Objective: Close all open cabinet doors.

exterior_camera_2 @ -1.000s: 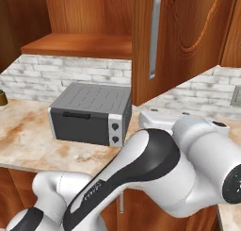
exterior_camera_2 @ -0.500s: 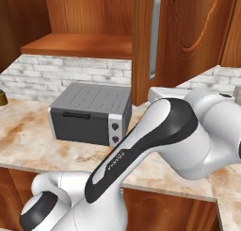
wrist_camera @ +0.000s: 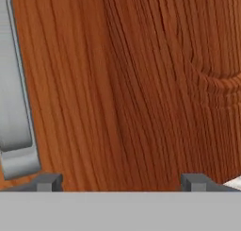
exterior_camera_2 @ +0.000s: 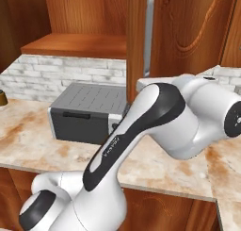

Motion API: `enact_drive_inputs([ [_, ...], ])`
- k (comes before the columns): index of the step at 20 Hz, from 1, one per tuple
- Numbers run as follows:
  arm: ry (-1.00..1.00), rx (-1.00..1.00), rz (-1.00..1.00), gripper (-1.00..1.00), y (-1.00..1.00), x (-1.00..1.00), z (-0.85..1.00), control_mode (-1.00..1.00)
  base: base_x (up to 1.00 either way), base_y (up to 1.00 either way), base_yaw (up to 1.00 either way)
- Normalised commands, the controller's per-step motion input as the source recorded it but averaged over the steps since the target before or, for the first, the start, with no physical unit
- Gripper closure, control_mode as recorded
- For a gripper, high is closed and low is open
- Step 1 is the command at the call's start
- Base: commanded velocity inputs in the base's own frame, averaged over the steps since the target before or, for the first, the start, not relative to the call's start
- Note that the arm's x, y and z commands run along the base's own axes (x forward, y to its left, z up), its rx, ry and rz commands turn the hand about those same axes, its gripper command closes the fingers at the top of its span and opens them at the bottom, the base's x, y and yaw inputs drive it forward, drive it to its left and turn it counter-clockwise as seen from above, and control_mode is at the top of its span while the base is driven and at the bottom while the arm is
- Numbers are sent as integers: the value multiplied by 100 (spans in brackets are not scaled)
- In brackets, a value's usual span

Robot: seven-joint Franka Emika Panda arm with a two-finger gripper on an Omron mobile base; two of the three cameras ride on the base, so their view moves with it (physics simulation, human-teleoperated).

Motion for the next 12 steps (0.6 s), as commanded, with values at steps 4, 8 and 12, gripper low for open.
enact_drive_inputs([
  [4,-5,-15,0,-100,80,45,0,-100,0,0,0],
  [8,-3,-14,0,-100,71,60,0,-100,0,0,0],
  [12,0,-12,0,-100,58,74,0,-100,0,0,0],
])
